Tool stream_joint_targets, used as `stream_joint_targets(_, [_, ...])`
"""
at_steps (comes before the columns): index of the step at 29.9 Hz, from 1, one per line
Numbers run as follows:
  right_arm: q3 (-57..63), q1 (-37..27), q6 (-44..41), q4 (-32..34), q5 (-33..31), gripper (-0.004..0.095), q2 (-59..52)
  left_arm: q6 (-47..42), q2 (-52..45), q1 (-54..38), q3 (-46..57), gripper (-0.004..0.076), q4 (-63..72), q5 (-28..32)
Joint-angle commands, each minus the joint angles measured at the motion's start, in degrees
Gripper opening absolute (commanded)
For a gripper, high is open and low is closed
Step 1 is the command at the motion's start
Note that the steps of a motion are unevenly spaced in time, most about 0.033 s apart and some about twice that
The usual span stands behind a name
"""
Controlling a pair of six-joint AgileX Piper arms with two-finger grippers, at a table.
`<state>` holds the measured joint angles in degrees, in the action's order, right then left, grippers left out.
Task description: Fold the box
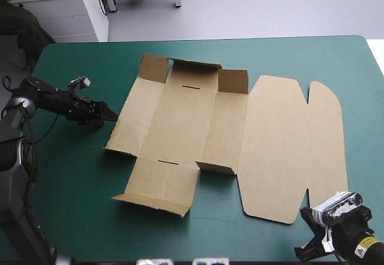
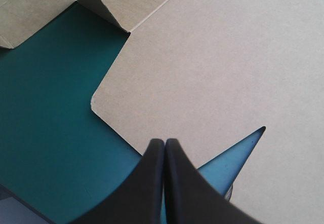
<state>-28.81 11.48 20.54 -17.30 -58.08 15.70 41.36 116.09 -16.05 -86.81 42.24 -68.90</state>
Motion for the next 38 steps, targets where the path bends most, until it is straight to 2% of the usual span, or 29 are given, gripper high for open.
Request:
stream_joint_targets(1, [-1.4,0.1,0.1,-0.8,2.8,-0.0019,0.6,-1.3,-2.6,1.6,-0.4,0.0482,2.4,-5.3])
stream_joint_targets(14, [-1.4,0.1,0.1,-0.8,2.8,-0.0019,0.6,-2.0,-2.0,9.3,7.2,0.0482,2.3,-5.4])
stream_joint_targets(23, [-1.4,0.1,0.1,-0.8,2.8,-0.0019,0.6,-2.9,-2.3,13.7,7.6,0.0467,2.4,-5.3])
stream_joint_targets(25, [-1.4,0.1,0.1,-0.8,2.8,-0.0019,0.6,-2.0,-2.3,13.9,7.6,0.0407,2.5,-5.3])
stream_joint_targets(26, [-1.4,0.1,0.1,-0.8,2.8,-0.0019,0.6,-2.0,-2.3,13.9,7.6,0.0347,2.5,-5.3])
stream_joint_targets(29, [-1.4,0.1,0.1,-0.8,2.8,-0.0019,0.6,-2.1,-2.3,13.8,7.6,0.0103,2.5,-5.2])
stream_joint_targets(30, [-1.4,0.1,0.1,-0.8,2.8,-0.0019,0.6,-2.1,-2.3,13.7,7.6,-0.0004,2.6,-4.9])
stream_joint_targets(38, [-1.4,0.1,0.1,-0.8,2.8,-0.0019,0.6,-0.4,-2.3,13.8,6.3,-0.0008,2.5,-3.6])
